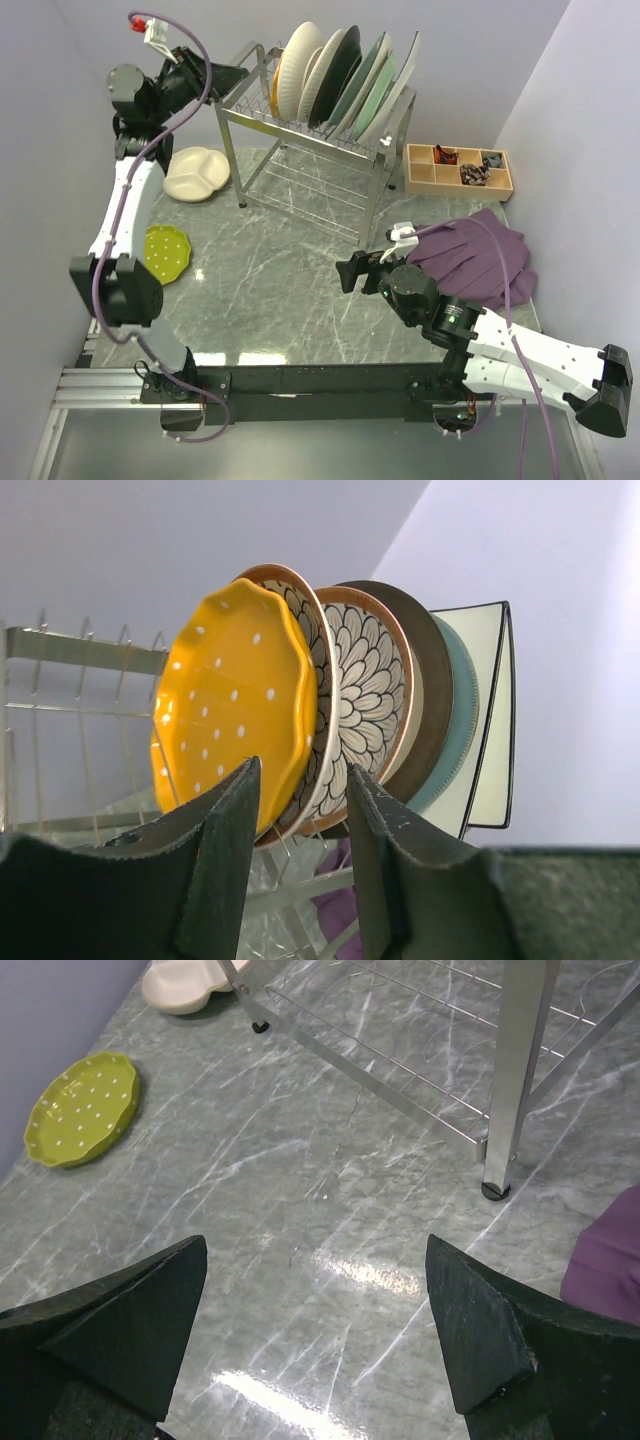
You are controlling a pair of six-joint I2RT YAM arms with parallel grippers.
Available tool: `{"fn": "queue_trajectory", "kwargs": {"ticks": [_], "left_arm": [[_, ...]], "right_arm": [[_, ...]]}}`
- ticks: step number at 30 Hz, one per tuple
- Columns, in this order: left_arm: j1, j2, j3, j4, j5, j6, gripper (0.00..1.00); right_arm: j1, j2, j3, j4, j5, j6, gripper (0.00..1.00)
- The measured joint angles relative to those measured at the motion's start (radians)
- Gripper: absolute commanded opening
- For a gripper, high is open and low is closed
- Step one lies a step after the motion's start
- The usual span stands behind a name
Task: Unload the plates from the dish rack
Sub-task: Place the plate at the center of the board, then unload the plate from the dish rack.
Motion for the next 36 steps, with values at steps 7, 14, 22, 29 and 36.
{"fn": "queue_trajectory", "kwargs": {"ticks": [7, 14, 22, 29, 36], "left_arm": [[-0.010, 0.187, 0.165, 0.099, 0.116, -0.096, 0.46], [-0.066, 0.272, 0.322, 0.000, 0.141, -0.039, 0.48], [-0.084, 0.280, 0.356, -0.036, 0.119, 0.013, 0.45], [-0.084, 0.303, 0.356, -0.018, 0.103, 0.004, 0.43], [-0.091, 0.322, 0.356, -0.007, 0.096, 0.006, 0.44]], "right_arm": [[0.005, 0.000, 0.007, -0.002, 0.000, 0.000, 0.95], [0.011, 0.000, 0.013, -0.002, 0.000, 0.000, 0.95], [0.017, 0.002, 0.013, -0.003, 0.001, 0.000, 0.95], [0.024, 0.001, 0.013, -0.003, 0.001, 0.000, 0.95], [0.031, 0.000, 0.013, -0.003, 0.002, 0.000, 0.95]]}}
